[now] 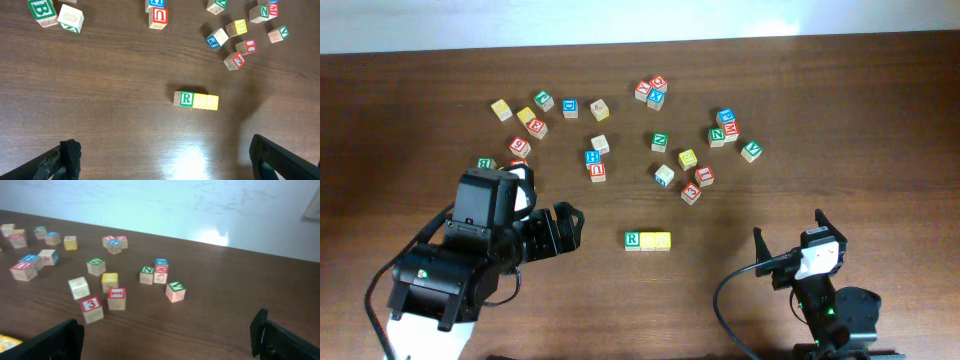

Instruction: Spell out RSS

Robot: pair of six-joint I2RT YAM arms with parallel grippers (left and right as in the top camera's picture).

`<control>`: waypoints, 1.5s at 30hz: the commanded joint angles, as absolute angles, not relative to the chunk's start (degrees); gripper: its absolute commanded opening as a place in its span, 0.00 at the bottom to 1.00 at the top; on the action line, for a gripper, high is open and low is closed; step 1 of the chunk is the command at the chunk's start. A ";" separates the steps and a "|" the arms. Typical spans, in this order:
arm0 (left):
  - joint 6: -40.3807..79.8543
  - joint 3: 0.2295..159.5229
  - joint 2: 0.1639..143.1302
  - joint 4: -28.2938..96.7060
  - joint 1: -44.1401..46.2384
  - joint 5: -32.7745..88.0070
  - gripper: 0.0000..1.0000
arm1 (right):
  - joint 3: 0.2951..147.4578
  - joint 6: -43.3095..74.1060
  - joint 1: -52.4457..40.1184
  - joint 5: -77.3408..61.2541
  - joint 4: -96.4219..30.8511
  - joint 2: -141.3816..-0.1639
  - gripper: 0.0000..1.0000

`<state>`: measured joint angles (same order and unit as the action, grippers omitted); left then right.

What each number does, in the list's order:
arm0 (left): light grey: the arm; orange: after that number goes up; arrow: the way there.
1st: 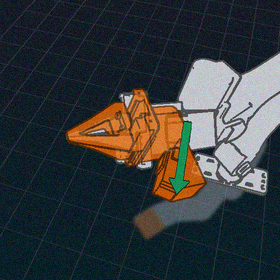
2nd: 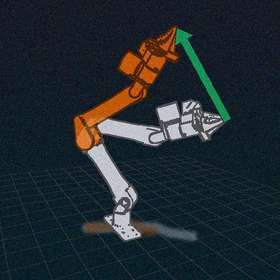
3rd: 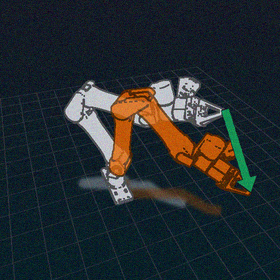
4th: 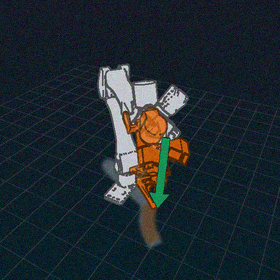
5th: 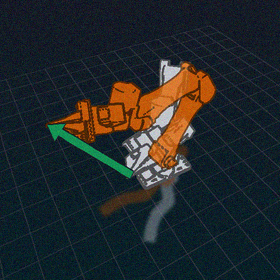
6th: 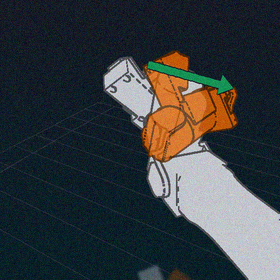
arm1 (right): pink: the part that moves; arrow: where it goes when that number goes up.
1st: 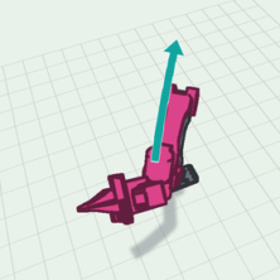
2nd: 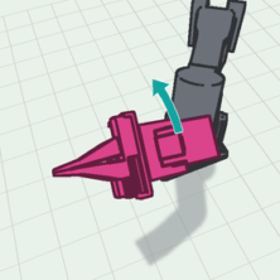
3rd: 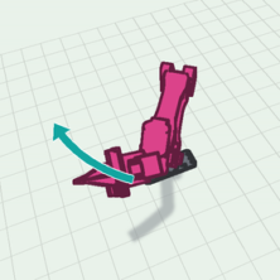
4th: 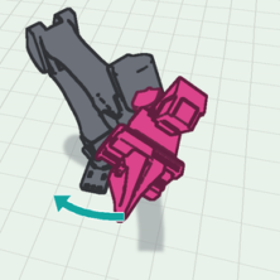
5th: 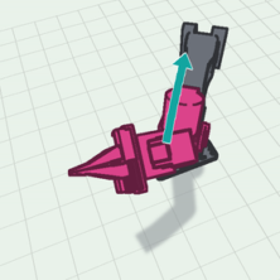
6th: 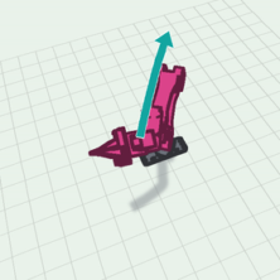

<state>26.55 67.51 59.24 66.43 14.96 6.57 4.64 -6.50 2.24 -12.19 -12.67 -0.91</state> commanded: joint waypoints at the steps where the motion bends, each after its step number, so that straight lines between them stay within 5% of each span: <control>1: 26.02 68.07 59.11 66.32 14.85 5.96 0.99 | 2.90 -7.03 1.89 -9.08 -9.50 -0.19 0.98; 6: 26.02 68.07 59.11 66.32 14.83 5.96 0.99 | 0.32 0.34 1.87 -2.92 -2.79 -0.19 0.98; 45: 26.02 68.07 59.11 66.35 14.83 5.96 0.99 | 0.32 -0.36 1.89 -1.87 -4.49 -0.19 0.98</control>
